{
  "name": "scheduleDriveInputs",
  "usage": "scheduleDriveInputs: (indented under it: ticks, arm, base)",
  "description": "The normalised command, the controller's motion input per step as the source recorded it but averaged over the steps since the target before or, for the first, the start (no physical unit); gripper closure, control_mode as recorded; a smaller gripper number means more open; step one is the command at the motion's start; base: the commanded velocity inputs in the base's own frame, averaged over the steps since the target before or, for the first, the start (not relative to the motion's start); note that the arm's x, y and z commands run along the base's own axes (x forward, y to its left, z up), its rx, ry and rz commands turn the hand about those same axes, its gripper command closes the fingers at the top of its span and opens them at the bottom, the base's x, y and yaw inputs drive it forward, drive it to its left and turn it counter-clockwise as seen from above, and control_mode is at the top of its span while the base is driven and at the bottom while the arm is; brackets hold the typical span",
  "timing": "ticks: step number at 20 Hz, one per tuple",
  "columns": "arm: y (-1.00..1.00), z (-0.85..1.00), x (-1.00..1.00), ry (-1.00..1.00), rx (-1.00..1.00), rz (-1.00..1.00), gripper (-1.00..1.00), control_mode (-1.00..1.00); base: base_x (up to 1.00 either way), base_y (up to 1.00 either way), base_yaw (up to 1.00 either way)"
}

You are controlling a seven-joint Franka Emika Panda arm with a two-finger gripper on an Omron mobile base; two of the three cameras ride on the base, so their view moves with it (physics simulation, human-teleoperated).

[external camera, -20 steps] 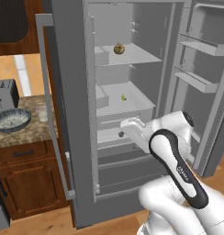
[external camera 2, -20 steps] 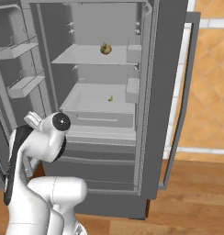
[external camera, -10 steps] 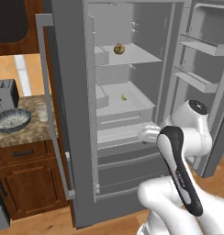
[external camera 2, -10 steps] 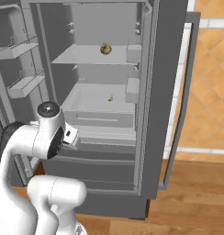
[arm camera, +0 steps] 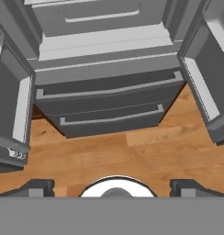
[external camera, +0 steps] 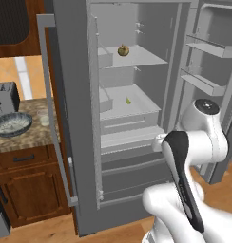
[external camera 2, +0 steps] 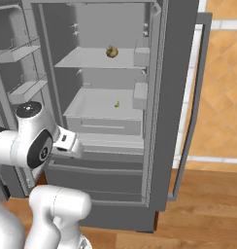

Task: Grab a lemon wedge from the fridge and one ice cube from the ice bowl, and put them in the glass of lemonade.

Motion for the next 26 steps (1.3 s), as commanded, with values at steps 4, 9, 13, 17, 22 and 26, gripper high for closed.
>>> scheduleDriveInputs:
  ticks: [4, 9, 13, 17, 22, 26]
  arm:
    - [0.0, -0.01, -0.11, 0.0, 0.0, 0.0, -1.0, -1.0]
    - [0.0, -0.25, -0.32, -0.04, 0.0, 0.0, -1.0, -1.0]
    - [0.0, -0.22, -0.19, -0.02, 0.0, 0.0, -1.0, -1.0]
    - [-0.01, -0.05, -0.1, 0.0, 0.0, 0.0, -1.0, -1.0]
    - [0.0, -0.01, 0.0, 0.0, 0.0, 0.0, -1.0, -1.0]
    - [0.0, 0.0, 0.0, 0.0, 0.0, 0.0, -1.0, 1.0]
  base:
    - [0.0, 0.0, 0.0]
    - [0.0, 0.0, 0.0]
    - [0.0, 0.0, 0.0]
    - [0.0, 0.0, 0.0]
    - [0.0, 0.0, 0.0]
    - [0.44, -0.04, 0.0]
